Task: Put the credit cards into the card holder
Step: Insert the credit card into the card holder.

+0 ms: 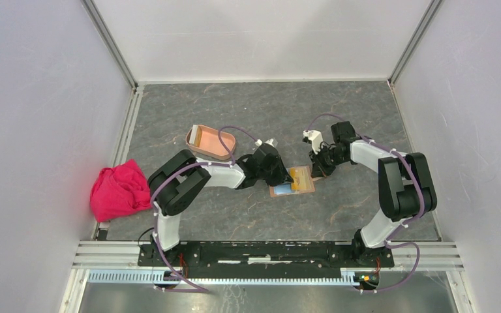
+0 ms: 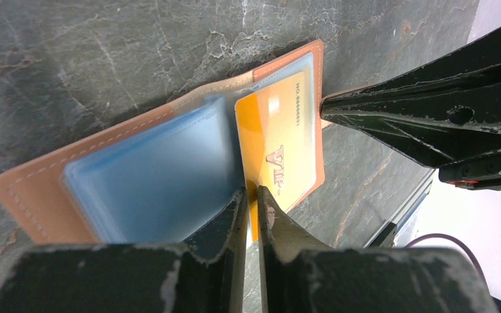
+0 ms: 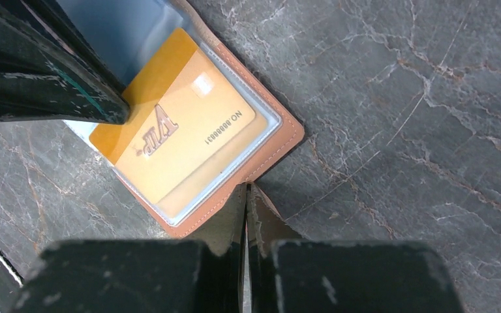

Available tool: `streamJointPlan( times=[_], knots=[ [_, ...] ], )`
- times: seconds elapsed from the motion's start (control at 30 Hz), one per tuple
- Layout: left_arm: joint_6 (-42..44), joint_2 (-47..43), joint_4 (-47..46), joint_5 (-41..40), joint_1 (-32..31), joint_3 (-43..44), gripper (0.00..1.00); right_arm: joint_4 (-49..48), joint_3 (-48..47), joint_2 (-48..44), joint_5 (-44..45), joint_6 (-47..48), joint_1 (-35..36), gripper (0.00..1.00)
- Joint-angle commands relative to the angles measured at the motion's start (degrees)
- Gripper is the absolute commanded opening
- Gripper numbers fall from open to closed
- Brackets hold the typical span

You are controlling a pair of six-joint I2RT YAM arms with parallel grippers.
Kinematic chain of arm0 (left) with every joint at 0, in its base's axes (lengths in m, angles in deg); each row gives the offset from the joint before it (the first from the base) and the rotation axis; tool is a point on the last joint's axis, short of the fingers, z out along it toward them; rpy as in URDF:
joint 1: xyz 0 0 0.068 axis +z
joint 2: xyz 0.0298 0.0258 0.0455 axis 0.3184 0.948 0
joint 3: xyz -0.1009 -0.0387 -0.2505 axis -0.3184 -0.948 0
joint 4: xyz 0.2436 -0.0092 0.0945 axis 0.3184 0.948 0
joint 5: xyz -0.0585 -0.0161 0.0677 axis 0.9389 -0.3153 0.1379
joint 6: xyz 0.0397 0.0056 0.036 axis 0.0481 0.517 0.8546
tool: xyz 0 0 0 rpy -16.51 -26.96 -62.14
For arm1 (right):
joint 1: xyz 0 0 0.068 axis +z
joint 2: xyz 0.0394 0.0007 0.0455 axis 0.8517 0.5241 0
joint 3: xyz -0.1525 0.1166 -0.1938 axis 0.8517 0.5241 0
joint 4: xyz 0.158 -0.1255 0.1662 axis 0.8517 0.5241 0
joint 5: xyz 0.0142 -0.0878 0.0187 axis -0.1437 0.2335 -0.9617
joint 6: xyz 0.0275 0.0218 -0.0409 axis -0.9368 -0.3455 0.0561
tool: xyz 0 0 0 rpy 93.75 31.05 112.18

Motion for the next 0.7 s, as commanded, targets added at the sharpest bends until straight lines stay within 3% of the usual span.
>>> streamJointPlan(
  times=[0.0, 0.37, 0.67],
  knots=[
    [1.9, 2.22, -2.05, 1.29, -0.73, 2.24, 0.17, 0.99, -0.62, 1.45, -1.09, 0.78, 1.39, 0.04],
    [3.23, 0.76, 0.25, 1.94, -1.47, 4.34, 0.33, 0.79, -0.61, 0.94, -0.08, 1.0, 1.32, 0.04],
    [5.91, -2.08, 4.51, 0.04, -1.38, 4.31, 0.37, 0.44, -0.51, 0.01, 0.24, 1.1, 1.15, 0.05]
  ],
)
